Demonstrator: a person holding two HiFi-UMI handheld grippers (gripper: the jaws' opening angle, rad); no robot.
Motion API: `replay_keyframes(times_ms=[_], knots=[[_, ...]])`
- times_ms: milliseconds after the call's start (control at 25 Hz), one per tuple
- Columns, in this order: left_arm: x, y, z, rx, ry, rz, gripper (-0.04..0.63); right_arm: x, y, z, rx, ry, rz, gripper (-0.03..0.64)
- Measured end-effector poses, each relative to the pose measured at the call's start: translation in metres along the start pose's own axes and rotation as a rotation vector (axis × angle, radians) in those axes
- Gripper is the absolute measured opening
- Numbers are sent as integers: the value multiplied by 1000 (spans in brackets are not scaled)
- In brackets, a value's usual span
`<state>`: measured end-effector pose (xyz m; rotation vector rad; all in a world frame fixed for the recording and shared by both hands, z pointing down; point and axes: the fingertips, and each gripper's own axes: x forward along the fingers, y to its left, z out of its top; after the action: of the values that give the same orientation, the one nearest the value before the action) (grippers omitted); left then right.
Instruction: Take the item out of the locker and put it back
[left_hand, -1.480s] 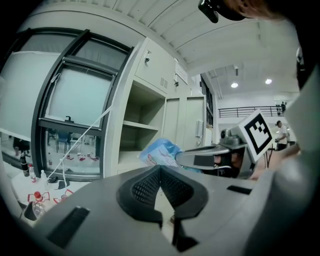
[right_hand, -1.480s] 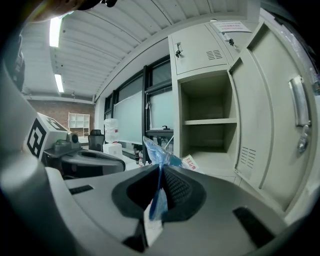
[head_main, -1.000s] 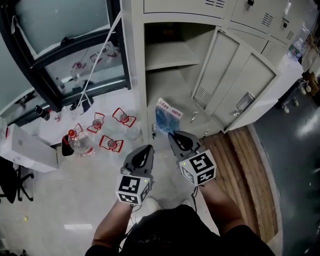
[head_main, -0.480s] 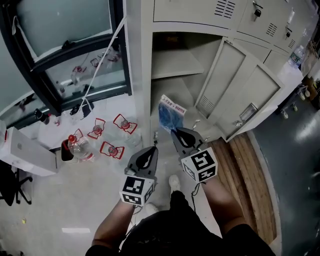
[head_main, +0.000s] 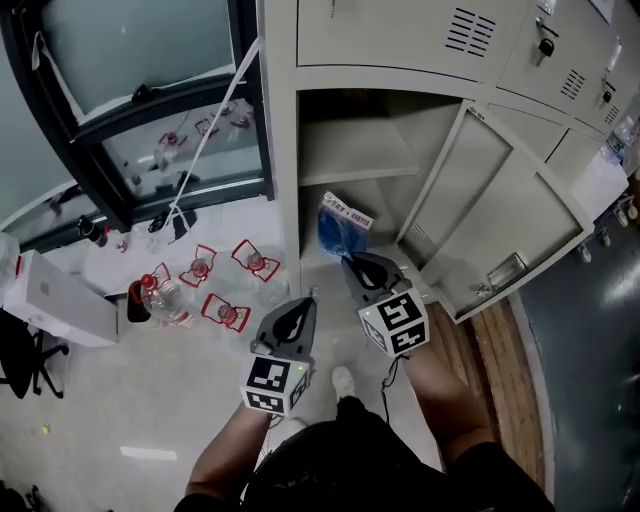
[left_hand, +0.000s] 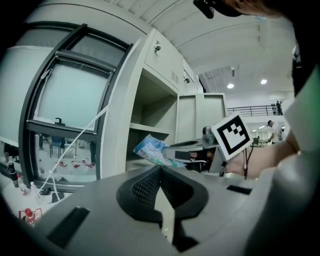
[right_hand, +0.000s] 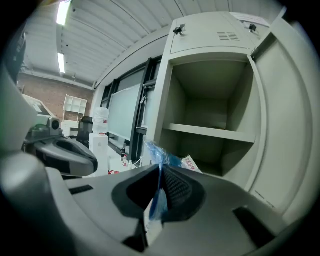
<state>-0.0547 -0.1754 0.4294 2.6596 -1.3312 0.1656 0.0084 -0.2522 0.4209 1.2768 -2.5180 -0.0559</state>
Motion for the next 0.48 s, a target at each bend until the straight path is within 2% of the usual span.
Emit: replay_keyframes(times_ms=[480], knots=[[65,6,3,-14,2,46,5,64,-62,-25,-53,46,41,20]])
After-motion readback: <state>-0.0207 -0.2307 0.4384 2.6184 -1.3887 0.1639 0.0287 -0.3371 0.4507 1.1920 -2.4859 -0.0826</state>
